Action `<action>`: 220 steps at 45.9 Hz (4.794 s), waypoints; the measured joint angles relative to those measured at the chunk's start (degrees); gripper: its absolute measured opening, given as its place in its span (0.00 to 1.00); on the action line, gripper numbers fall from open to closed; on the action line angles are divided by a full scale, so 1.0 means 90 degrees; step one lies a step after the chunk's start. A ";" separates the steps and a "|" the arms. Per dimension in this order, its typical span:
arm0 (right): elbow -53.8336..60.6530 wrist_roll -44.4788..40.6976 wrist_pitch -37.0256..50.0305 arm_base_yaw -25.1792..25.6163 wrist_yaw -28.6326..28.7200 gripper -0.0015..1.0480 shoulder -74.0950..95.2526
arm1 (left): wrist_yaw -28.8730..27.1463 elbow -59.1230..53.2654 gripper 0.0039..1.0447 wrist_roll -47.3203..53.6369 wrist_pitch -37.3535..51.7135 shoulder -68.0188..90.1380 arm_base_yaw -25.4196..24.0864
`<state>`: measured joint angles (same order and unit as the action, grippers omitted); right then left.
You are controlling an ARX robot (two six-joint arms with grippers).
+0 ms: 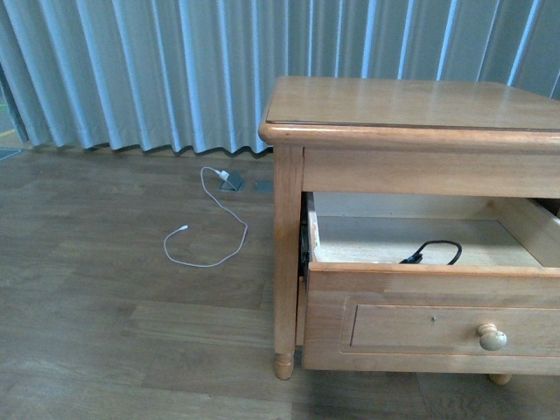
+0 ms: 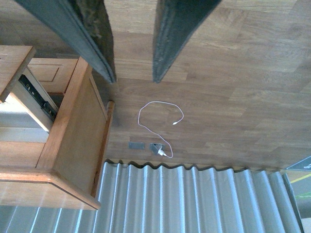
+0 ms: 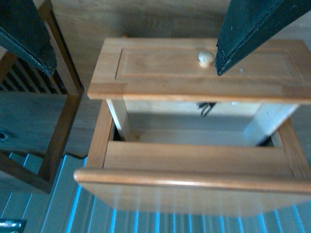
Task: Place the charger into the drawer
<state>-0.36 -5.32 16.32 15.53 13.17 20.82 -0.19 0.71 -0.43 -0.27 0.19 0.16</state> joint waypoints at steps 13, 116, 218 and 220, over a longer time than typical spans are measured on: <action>-0.0869 -0.0313 -0.0505 -0.0801 -0.0204 0.92 0.2341 | 0.0002 0.0000 0.78 0.0000 0.0000 0.0000 0.0000; -0.6853 -0.0301 0.4279 -0.2618 -0.2426 0.92 1.2026 | 0.0002 -0.0002 0.94 0.0017 0.0000 0.0000 0.0000; 0.0012 0.0595 -0.0381 -0.1707 -0.1455 0.02 -0.0906 | 0.0002 -0.0002 0.94 0.0017 0.0000 0.0000 0.0000; 0.0010 0.0595 -0.0442 -0.1707 -0.1457 0.02 -0.0962 | 0.0002 -0.0002 0.94 0.0017 0.0000 0.0000 0.0000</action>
<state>-0.27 0.03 12.34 0.16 0.05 12.16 -0.16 0.69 -0.27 -0.27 0.19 0.16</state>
